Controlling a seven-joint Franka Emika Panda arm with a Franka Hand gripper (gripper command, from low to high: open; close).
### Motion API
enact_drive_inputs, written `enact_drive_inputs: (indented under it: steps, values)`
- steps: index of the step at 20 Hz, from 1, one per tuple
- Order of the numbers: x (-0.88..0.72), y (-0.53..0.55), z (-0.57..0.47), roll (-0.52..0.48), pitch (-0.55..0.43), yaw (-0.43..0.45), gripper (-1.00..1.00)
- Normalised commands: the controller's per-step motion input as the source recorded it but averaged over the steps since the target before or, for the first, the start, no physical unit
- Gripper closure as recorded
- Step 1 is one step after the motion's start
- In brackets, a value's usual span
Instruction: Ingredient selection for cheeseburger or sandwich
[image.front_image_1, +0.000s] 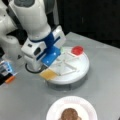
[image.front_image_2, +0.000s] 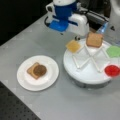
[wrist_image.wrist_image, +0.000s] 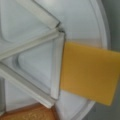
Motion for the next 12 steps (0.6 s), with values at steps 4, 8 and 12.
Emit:
enact_drive_inputs:
  steps: [4,8,12]
  values:
    - [0.18,-0.36,0.08,0.437,0.224,-0.068,-1.0]
    - [0.19,-0.34,0.04,0.492,0.215,-0.006,-1.0]
    - [0.18,-0.3,0.02,0.508,0.192,0.033,-1.0]
